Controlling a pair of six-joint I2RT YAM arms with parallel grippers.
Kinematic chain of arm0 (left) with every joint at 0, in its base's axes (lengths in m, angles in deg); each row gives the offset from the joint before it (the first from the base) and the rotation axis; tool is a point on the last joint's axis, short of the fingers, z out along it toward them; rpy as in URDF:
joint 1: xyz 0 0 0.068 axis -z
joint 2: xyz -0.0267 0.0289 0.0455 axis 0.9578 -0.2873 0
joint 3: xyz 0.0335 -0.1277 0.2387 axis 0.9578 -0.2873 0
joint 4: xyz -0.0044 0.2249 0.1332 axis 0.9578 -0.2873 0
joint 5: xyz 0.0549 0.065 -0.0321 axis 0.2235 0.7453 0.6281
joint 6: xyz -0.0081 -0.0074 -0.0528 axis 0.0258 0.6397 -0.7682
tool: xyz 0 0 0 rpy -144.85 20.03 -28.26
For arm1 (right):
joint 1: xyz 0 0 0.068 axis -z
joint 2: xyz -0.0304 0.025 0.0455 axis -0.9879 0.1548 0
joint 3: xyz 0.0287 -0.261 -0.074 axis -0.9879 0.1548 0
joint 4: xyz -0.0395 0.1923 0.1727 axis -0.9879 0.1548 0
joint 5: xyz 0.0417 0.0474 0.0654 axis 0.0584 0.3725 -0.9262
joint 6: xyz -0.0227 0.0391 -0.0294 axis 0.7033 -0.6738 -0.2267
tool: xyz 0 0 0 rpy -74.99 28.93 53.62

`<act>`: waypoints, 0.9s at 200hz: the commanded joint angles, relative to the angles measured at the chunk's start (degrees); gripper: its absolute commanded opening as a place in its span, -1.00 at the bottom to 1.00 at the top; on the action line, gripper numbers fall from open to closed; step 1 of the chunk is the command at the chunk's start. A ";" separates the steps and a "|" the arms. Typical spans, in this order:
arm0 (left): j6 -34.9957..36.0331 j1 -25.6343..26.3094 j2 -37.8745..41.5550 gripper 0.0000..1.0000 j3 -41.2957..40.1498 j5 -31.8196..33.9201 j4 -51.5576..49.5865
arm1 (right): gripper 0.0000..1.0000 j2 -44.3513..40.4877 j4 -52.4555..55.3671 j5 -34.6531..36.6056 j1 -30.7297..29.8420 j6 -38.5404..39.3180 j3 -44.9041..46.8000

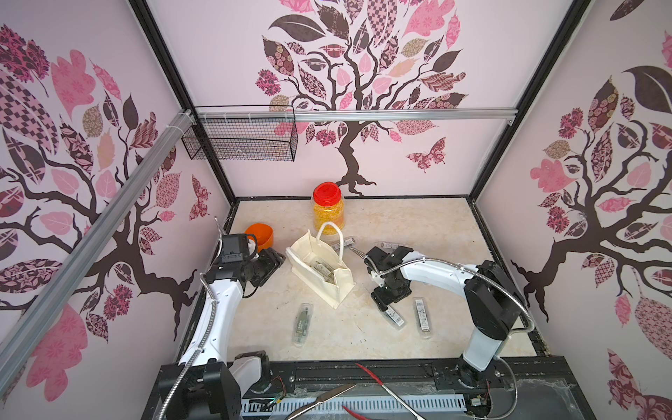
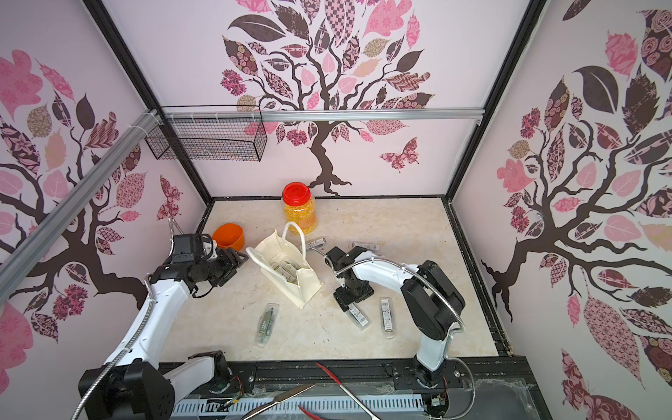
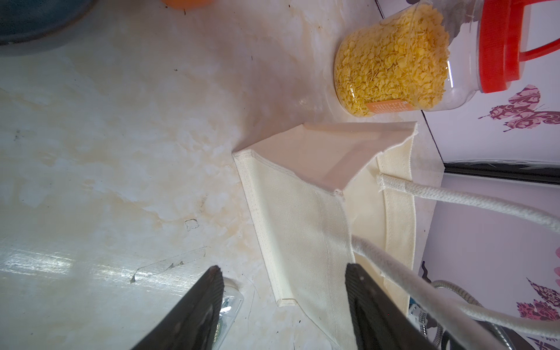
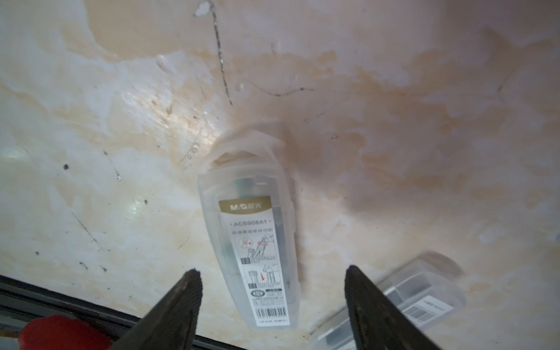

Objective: Put the compass set into the canvas bag
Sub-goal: Move the compass set to the center of the board.

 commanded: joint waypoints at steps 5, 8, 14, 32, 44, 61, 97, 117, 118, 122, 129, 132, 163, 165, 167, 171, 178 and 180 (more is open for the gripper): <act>0.58 0.18 1.07 0.36 1.90 0.48 -0.23 | 0.54 1.83 0.58 1.09 0.16 2.28 -1.28; 0.61 0.17 1.03 0.36 1.87 0.50 -0.31 | 0.54 1.83 0.32 0.85 0.15 2.38 -1.12; 0.65 0.15 1.03 0.36 1.95 0.67 -0.38 | 0.52 1.94 0.00 0.77 0.15 2.58 -0.94; 0.67 0.19 0.90 0.36 2.31 0.86 -0.56 | 0.52 2.59 -0.44 1.67 0.13 2.85 -1.10; 0.58 0.19 0.88 0.36 2.46 0.94 -0.55 | 0.51 3.28 -0.60 1.78 0.18 3.19 -1.34; 0.58 0.19 0.87 0.36 2.37 1.03 -0.78 | 0.50 3.84 -0.72 1.96 0.13 3.39 -1.74; 0.45 0.15 0.99 0.36 1.89 1.21 -0.83 | 0.51 4.55 -1.01 1.14 0.18 4.33 -2.64; 0.58 0.19 1.11 0.36 1.69 1.38 -0.81 | 0.53 4.68 -1.41 1.29 0.15 4.37 -2.66; 0.58 0.15 1.12 0.36 1.74 1.43 -0.81 | 0.53 4.66 -1.42 1.32 0.13 4.37 -2.66; 0.54 0.18 1.12 0.36 1.65 1.47 -0.67 | 0.53 4.89 -1.46 1.55 0.14 4.36 -2.66; 0.54 0.15 1.04 0.36 1.62 1.48 -0.69 | 0.53 5.39 -1.33 1.90 0.11 4.30 -2.87; 0.52 0.18 1.03 0.36 1.56 1.47 -0.72 | 0.53 5.58 -1.26 2.03 0.13 4.31 -2.96; 0.51 0.19 1.08 0.36 1.36 1.49 -0.69 | 0.43 7.10 -0.78 2.27 0.19 4.07 -3.86; 0.54 0.19 1.16 0.36 1.34 1.54 -0.68 | 0.42 7.08 -0.81 2.30 0.20 4.09 -3.82; 0.57 0.22 1.17 0.36 1.38 1.60 -0.65 | 0.42 7.09 -0.85 2.31 0.16 4.10 -3.81; 0.56 0.15 1.22 0.36 1.30 1.67 -0.65 | 0.39 7.06 -1.03 2.31 0.16 4.21 -3.66; 0.63 0.19 1.16 0.36 1.17 1.80 -0.71 | 0.36 7.07 -1.20 2.22 0.20 4.27 -3.64; 0.66 0.19 1.09 0.36 1.16 1.82 -0.73 | 0.36 7.03 -1.25 2.22 0.15 4.34 -3.56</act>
